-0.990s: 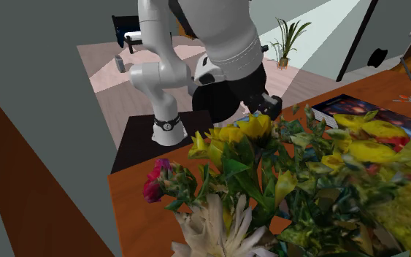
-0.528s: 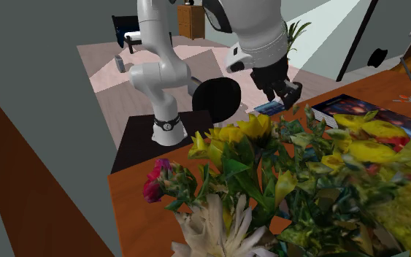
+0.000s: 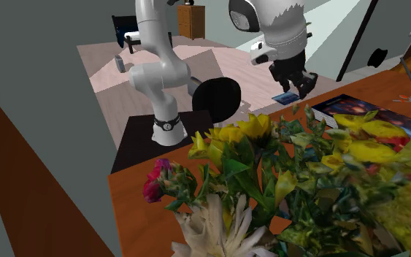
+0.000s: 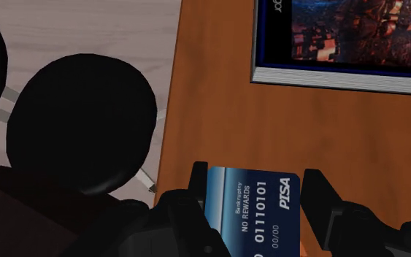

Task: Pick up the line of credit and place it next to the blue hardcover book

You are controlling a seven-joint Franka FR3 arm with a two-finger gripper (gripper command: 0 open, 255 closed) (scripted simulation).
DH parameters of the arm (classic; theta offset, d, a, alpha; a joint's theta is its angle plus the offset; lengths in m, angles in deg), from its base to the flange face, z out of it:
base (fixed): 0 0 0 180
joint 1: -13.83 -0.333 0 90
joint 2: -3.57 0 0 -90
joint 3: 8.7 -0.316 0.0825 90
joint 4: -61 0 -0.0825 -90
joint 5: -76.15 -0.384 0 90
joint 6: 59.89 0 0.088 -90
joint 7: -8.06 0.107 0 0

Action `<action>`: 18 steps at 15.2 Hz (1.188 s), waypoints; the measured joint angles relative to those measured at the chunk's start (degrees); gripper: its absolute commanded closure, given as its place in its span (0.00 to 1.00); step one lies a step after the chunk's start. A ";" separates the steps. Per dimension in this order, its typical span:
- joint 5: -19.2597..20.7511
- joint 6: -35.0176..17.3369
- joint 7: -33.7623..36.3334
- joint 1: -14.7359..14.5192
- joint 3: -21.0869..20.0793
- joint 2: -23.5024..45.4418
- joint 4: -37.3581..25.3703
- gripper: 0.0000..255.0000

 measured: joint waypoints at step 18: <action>11.38 -21.27 29.25 -5.07 -24.98 17.28 -12.77 1.00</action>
